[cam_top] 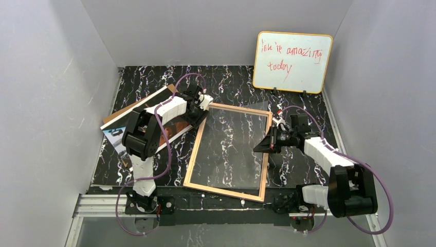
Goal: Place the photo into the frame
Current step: Place the photo frame item in the photo frame.
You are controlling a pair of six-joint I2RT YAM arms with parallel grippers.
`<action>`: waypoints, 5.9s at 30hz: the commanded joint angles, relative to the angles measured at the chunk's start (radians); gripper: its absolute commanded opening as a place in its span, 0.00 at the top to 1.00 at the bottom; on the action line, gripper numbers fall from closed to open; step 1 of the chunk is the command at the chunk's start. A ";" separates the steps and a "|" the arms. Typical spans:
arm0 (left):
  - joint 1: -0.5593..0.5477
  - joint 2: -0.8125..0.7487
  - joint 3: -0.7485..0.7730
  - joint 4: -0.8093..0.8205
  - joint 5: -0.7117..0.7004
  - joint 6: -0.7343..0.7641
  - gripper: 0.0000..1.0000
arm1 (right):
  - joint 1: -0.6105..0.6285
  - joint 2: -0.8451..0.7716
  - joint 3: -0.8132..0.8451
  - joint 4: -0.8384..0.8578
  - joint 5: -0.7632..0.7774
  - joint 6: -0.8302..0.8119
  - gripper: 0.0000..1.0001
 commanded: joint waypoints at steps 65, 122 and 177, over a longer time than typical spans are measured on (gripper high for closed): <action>0.155 0.016 0.000 -0.142 0.233 0.015 0.47 | 0.047 -0.074 0.206 0.146 -0.164 0.245 0.99; 0.181 0.023 -0.070 -0.091 0.211 -0.012 0.46 | 0.052 0.065 -0.078 0.094 0.144 0.019 0.99; 0.057 0.150 -0.061 -0.047 0.210 0.000 0.48 | 0.002 -0.122 -0.228 0.486 -0.045 0.222 0.99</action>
